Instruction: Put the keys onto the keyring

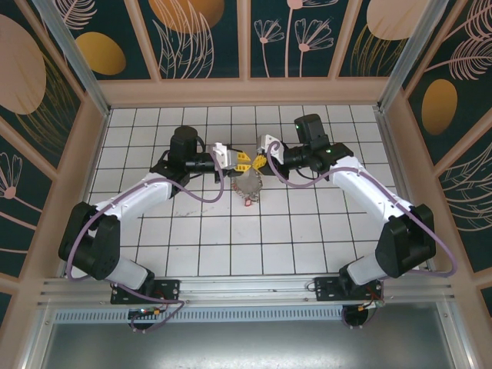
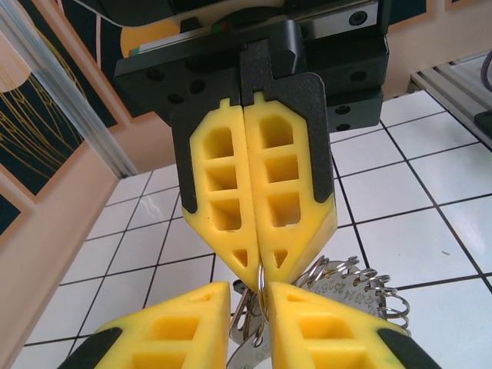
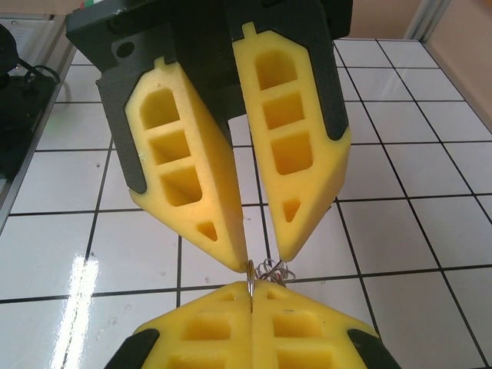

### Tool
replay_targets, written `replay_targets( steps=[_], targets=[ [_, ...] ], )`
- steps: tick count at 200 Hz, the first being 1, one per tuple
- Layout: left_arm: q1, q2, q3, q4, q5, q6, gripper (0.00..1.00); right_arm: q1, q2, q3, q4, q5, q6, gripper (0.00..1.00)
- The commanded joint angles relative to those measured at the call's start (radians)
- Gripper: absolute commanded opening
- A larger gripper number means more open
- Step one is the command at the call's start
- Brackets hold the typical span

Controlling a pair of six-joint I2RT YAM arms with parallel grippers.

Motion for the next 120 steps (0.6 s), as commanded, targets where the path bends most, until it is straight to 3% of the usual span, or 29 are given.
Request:
replay_targets(
  steps=[1,51,98,107,120],
  targets=[
    [-0.007,0.025,0.021,0.024,-0.034,-0.028,0.22,0.008,-0.03,0.018,0.063,-0.042,0.003,0.0],
    [-0.013,0.038,0.039,-0.007,-0.036,-0.02,0.19,0.022,-0.025,0.017,0.071,-0.017,0.005,0.0],
    [-0.019,0.048,0.074,-0.094,-0.015,0.046,0.07,0.045,-0.022,0.016,0.088,0.039,0.008,0.0],
    [-0.018,0.051,0.081,-0.115,-0.015,0.059,0.0,0.045,-0.025,0.017,0.086,0.066,0.008,0.0],
    [-0.019,0.049,0.089,-0.151,-0.02,0.088,0.0,0.045,-0.035,0.015,0.078,0.093,-0.001,0.0]
  ],
)
